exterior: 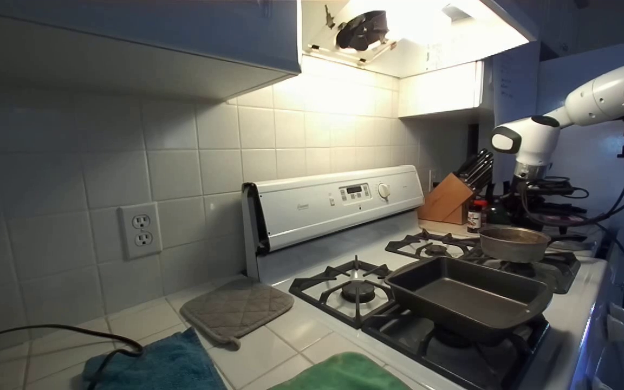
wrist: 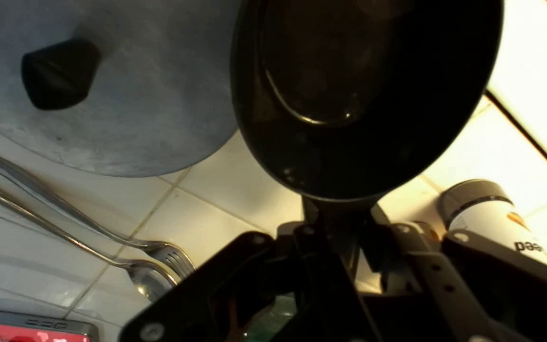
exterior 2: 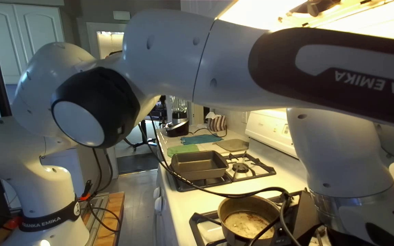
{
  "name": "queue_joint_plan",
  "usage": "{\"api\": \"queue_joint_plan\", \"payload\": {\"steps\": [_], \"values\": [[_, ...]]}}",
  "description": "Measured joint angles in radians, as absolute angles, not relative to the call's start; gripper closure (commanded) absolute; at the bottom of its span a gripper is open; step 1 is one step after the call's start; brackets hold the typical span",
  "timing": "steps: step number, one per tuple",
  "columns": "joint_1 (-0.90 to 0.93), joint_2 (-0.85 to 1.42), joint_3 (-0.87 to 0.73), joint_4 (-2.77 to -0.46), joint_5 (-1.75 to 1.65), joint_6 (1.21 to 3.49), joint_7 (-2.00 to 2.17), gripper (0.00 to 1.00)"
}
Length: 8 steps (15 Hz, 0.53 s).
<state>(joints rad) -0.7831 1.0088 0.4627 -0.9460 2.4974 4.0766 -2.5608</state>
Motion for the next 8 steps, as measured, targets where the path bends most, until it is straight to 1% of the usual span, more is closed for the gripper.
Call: {"api": "queue_joint_plan", "payload": {"steps": [8], "values": [[-0.767, 1.078, 0.456, -0.854, 2.497, 4.090, -2.561, 0.94]]}}
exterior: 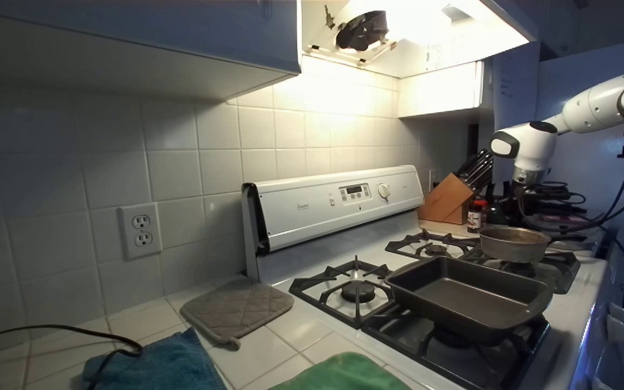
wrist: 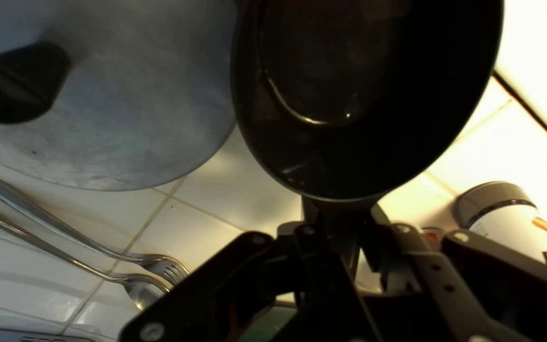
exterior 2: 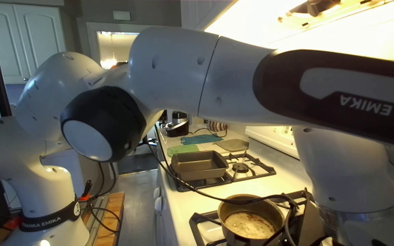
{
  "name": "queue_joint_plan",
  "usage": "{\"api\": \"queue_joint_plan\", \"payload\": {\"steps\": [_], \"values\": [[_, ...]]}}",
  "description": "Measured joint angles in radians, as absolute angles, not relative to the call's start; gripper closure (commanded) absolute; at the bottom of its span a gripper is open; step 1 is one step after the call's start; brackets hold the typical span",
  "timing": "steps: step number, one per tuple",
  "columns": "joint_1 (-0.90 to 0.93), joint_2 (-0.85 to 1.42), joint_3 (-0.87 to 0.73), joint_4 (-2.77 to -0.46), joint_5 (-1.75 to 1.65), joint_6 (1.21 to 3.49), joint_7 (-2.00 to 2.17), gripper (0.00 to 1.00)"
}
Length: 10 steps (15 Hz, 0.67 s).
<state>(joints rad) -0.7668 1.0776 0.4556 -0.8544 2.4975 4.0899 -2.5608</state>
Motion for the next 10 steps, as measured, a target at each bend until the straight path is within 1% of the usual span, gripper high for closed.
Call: {"api": "queue_joint_plan", "payload": {"steps": [2, 3, 4, 6, 10], "values": [[-0.762, 1.088, 0.456, -0.836, 2.497, 4.094, -2.561, 0.94], [-0.759, 1.092, 0.456, -0.828, 2.497, 4.096, -2.561, 0.71], [-0.756, 1.094, 0.456, -0.820, 2.497, 4.097, -2.561, 0.64], [-0.752, 1.096, 0.456, -0.810, 2.497, 4.103, -2.561, 0.38], [-0.745, 1.097, 0.456, -0.791, 2.497, 4.116, -2.561, 0.10]]}}
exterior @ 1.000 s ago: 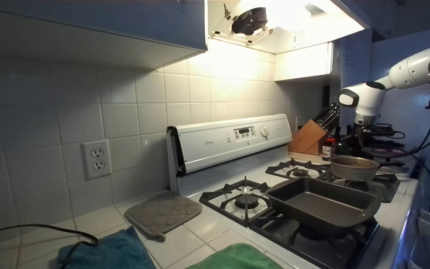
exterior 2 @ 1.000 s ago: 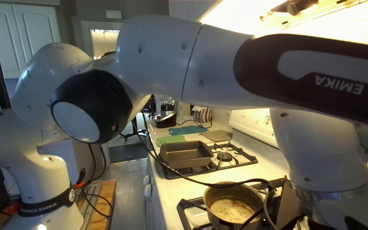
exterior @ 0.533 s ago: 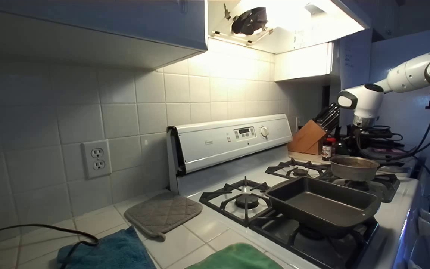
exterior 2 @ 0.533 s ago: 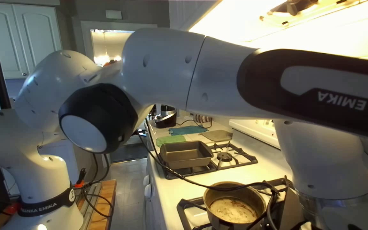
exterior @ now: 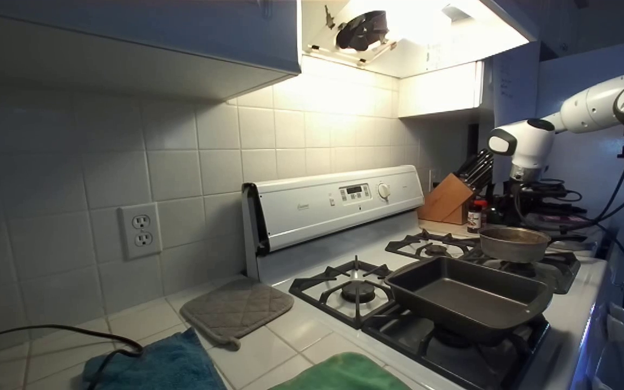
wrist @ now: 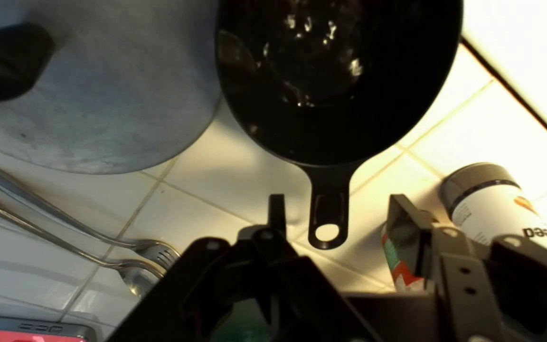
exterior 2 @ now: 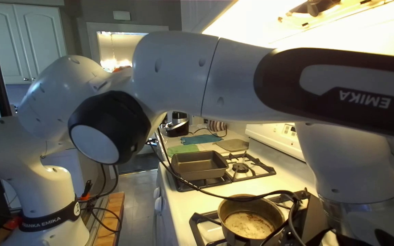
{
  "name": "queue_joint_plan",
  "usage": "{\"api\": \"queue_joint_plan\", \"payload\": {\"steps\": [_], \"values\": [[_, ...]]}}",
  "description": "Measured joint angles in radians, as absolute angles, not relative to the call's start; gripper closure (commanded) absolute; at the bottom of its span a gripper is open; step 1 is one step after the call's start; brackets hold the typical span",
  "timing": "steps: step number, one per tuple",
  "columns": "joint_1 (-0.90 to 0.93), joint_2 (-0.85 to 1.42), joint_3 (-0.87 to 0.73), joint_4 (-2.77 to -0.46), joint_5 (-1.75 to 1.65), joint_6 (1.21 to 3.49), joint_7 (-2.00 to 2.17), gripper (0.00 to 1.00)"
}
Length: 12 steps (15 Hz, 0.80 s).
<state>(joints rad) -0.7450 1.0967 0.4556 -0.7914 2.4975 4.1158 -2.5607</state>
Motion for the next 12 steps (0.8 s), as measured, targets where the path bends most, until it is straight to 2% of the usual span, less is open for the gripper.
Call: {"api": "queue_joint_plan", "payload": {"steps": [2, 12], "values": [[-0.742, 1.097, 0.456, -0.786, 2.497, 4.120, -2.561, 0.00], [-0.711, 1.071, 0.417, -0.769, 2.498, 4.216, -2.530, 0.00]]}}
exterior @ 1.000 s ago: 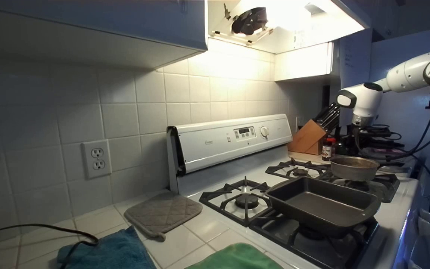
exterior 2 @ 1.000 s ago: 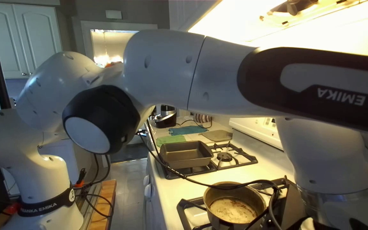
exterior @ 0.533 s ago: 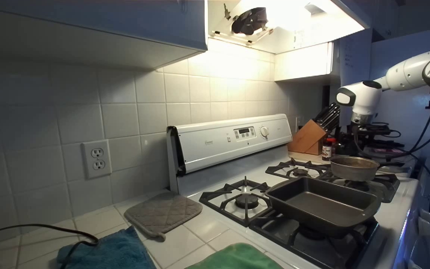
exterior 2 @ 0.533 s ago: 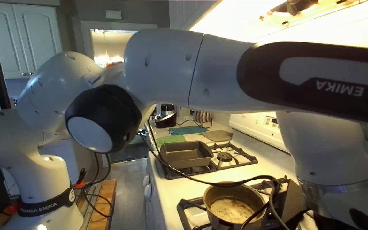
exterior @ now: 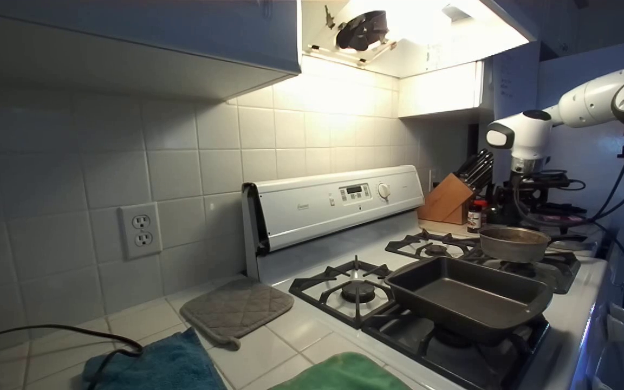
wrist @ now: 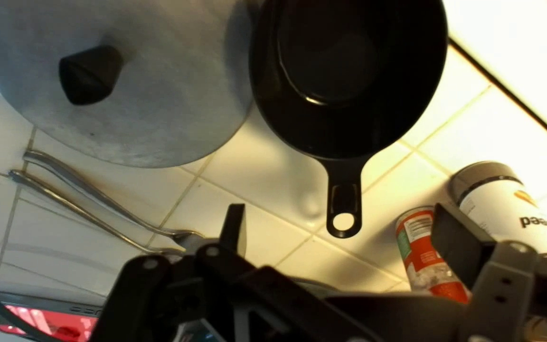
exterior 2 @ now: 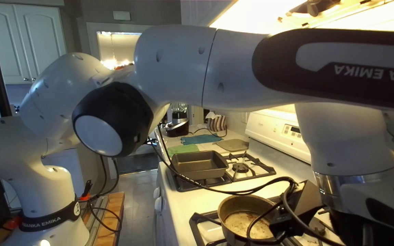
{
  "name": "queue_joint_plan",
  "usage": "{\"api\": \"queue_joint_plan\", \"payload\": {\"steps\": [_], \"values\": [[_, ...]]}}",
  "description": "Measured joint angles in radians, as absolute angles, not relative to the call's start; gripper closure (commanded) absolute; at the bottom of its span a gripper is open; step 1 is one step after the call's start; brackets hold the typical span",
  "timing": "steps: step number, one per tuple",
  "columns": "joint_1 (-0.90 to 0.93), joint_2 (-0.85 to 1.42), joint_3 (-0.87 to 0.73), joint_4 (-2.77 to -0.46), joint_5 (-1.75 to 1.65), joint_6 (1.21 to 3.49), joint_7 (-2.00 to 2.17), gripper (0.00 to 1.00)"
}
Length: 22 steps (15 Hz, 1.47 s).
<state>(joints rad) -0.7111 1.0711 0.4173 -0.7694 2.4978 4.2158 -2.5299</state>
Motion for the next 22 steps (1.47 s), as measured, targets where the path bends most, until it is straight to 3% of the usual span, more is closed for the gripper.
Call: {"api": "queue_joint_plan", "payload": {"steps": [9, 22], "values": [[-0.690, 0.970, 0.312, -0.917, 2.504, 4.216, -2.476, 0.00], [-0.780, 0.819, 0.351, -1.140, 2.505, 4.216, -2.435, 0.00]]}}
